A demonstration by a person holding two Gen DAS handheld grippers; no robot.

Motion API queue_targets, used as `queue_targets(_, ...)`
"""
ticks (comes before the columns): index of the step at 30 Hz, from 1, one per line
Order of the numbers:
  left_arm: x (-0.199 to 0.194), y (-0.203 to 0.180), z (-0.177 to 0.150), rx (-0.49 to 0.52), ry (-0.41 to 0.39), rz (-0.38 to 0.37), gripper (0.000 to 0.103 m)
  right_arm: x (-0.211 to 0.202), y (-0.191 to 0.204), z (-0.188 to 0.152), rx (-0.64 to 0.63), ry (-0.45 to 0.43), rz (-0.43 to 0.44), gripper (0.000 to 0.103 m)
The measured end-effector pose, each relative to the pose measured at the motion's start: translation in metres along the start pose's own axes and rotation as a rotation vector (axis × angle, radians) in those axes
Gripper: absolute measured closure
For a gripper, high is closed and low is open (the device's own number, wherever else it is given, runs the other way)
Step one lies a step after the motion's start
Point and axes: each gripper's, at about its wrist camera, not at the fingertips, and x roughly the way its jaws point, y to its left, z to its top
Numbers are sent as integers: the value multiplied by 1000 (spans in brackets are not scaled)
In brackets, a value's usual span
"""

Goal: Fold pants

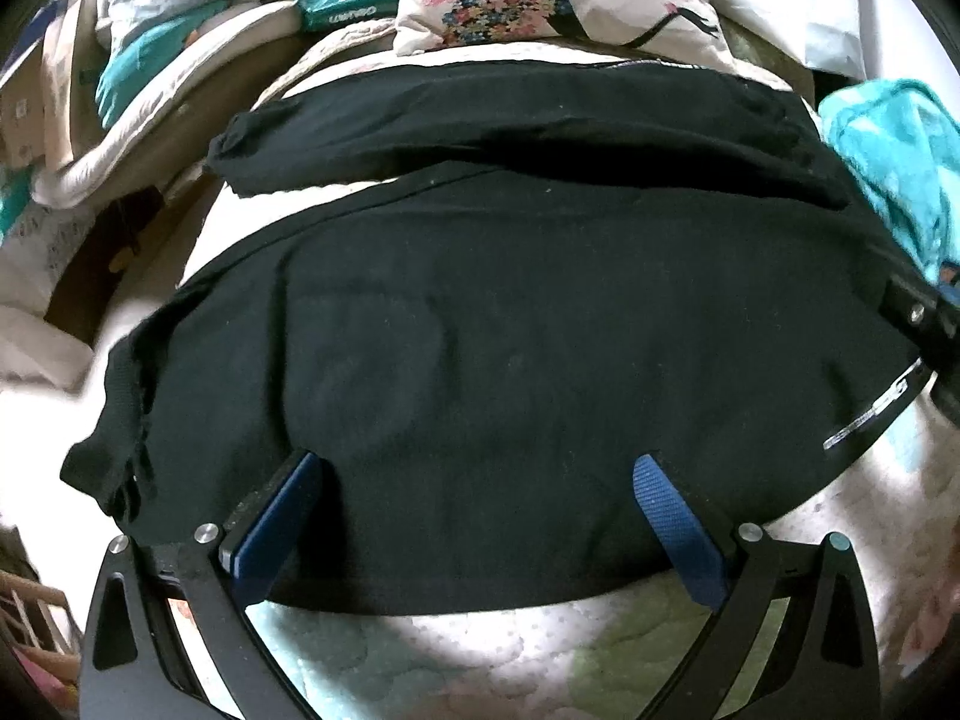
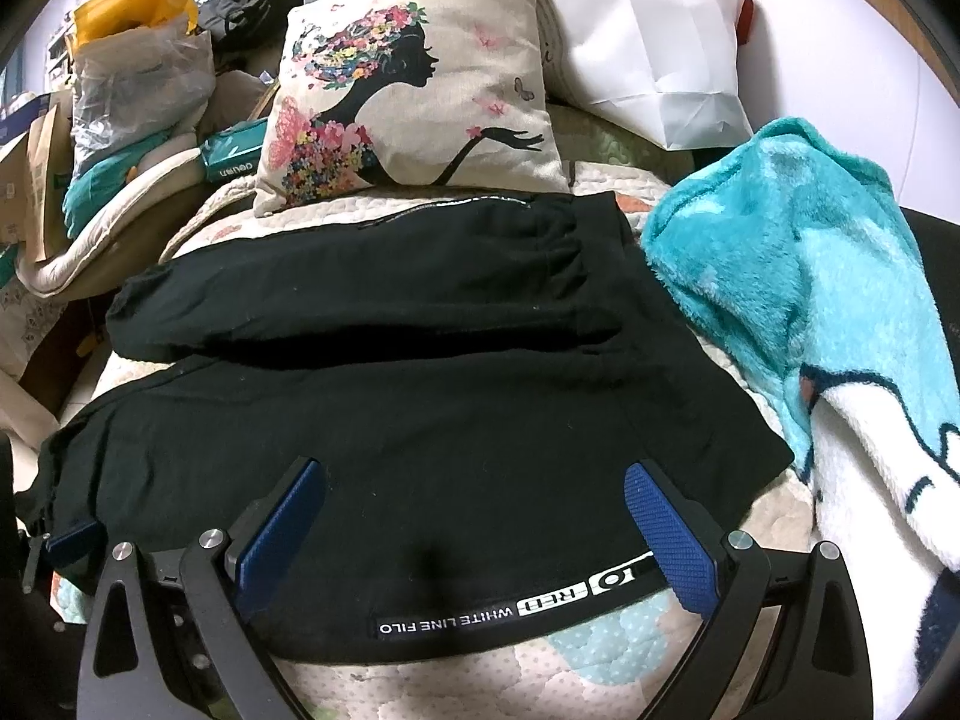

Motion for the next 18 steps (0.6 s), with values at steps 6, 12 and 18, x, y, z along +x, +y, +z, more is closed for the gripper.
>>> queue_targets(6, -27, 35, 27, -119, -13, -189, 50, -14, 2, 23, -24, 55, 75, 1)
queue_targets(12, -44, 111, 77, -284, -51, -229, 55, -9, -1, 76, -112, 161, 219, 1)
queue_targets(18, 5, 163, 124, -254, 27, -90, 46, 45, -1, 134, -249, 174, 190, 1)
